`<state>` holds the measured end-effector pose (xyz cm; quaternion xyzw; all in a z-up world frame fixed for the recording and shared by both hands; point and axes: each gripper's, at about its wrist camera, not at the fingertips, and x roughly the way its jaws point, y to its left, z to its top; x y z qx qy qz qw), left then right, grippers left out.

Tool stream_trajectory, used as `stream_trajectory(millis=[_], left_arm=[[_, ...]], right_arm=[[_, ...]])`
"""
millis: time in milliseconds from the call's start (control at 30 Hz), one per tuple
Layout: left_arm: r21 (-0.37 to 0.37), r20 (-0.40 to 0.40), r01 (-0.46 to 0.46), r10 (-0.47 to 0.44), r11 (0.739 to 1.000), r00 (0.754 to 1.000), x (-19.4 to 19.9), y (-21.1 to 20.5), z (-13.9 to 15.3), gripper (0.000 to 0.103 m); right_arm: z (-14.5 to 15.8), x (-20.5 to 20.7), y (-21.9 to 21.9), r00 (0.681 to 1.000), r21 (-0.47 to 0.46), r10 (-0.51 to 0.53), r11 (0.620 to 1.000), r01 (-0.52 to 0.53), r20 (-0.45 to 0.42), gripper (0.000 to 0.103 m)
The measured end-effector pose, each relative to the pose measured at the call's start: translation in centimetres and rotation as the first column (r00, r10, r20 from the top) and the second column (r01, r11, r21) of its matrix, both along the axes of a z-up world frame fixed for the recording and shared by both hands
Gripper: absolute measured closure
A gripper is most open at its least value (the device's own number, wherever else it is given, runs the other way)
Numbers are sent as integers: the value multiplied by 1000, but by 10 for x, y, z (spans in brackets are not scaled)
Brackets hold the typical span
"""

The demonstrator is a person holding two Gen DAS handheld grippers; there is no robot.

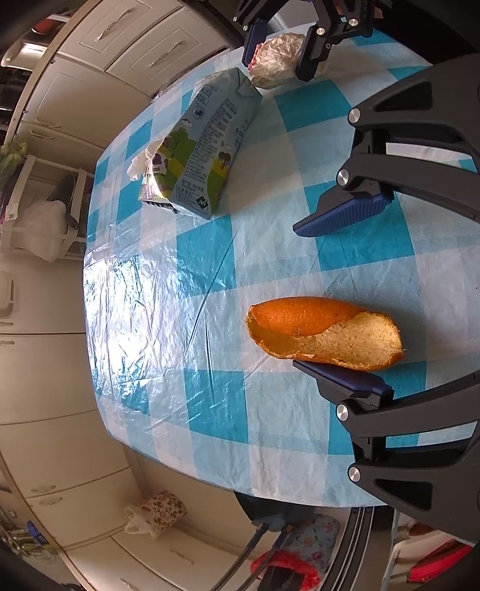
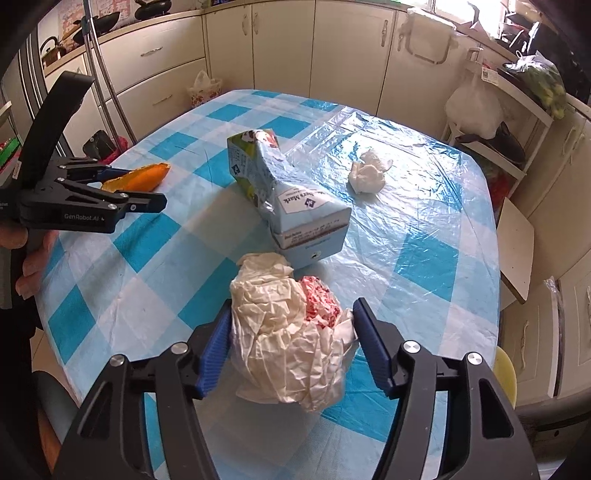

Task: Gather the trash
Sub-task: 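Grasp the white plastic bag with the right tool while the left tool closes on the orange peel, then carry the orange peel and plastic bag over the yellow bucket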

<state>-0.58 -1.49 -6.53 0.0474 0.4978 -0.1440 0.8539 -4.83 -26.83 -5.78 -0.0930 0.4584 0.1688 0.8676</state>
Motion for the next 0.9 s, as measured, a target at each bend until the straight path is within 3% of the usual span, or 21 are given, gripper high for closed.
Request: stream_trajectory(millis=[233,500,567,600,700,733,900], left_arm=[[-8,-6,0,0,1000,1000,-1,6,0,39],[-68,-24,-69,67,995,997,4,31,2,39],[-43,-11,-64,63,997,998,3,27,1,39],[-29,-5,-57,57,998,998,3,24,1,39],[-5,10,-24,24,1000,1000,-1,16,2,60],[-10,7,-18,18,1000,1000,-1,15,2,73],[-55,20,-3,4,998,1000,-4,12,6,82]], right_arm=[[0,-1,3,1000,5,15,1000,-15,-4,38],[5,-3,-3,1000,30,8,1000,-8,7,38],[5,-3,-3,1000,35,11,999,-11,4,42],[4,-3,-3,1000,37,14,999,-14,-5,49],[2,-4,-2,1000,36,25,999,-24,-18,56],[4,-5,-2,1000,37,29,999,-29,-11,57],[13,-7,-10,1000,47,-7,999,5,30,57]])
